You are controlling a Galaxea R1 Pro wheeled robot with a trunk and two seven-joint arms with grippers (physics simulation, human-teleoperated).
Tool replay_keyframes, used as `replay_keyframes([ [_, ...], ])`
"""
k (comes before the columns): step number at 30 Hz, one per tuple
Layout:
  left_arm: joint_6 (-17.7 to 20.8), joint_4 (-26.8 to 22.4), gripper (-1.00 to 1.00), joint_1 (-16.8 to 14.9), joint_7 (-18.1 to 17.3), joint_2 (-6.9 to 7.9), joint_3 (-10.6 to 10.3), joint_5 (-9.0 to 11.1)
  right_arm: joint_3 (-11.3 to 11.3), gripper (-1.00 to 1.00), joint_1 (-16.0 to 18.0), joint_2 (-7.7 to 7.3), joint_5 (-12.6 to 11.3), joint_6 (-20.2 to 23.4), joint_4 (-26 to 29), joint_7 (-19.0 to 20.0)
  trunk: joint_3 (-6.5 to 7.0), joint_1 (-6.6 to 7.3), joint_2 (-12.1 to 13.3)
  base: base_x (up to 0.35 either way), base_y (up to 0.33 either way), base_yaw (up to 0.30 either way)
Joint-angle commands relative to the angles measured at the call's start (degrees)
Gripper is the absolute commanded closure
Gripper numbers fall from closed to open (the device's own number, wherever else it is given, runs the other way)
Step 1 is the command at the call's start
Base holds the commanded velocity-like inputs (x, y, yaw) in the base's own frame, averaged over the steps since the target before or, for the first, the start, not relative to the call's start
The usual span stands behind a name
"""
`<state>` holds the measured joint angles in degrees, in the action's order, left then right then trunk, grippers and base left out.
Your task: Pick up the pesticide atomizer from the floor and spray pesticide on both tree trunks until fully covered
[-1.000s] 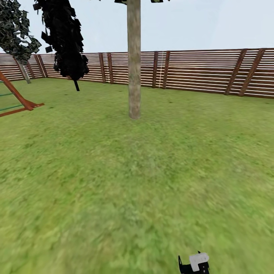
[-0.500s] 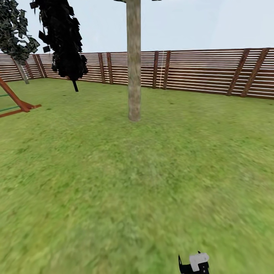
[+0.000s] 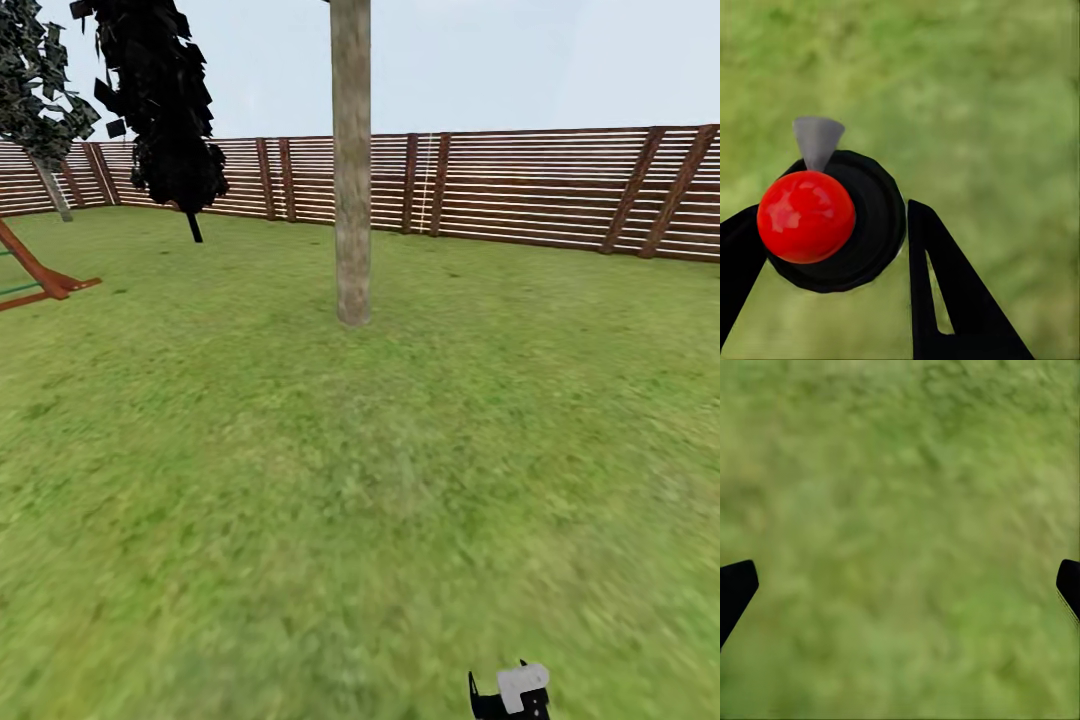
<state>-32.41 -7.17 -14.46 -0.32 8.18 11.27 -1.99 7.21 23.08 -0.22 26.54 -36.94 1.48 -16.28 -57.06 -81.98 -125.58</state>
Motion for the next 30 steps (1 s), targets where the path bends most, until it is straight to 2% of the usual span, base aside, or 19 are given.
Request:
replay_keyframes([
  [1,-0.19,0.05,1.0,-0.04,-0.03,0.0,0.26,-0.2,0.43,-1.0,0.04,-0.02,0.61,-0.15,-0.07,-0.25,-0.05,-0.03,-0.02,0.338,0.0,0.0],
  [30,-0.21,-0.01,1.0,-0.04,-0.12,-0.23,0.27,-0.03,0.43,-1.0,0.04,-0.02,0.61,-0.15,-0.07,-0.25,-0.05,-0.03,-0.02,0.339,0.0,0.0],
])
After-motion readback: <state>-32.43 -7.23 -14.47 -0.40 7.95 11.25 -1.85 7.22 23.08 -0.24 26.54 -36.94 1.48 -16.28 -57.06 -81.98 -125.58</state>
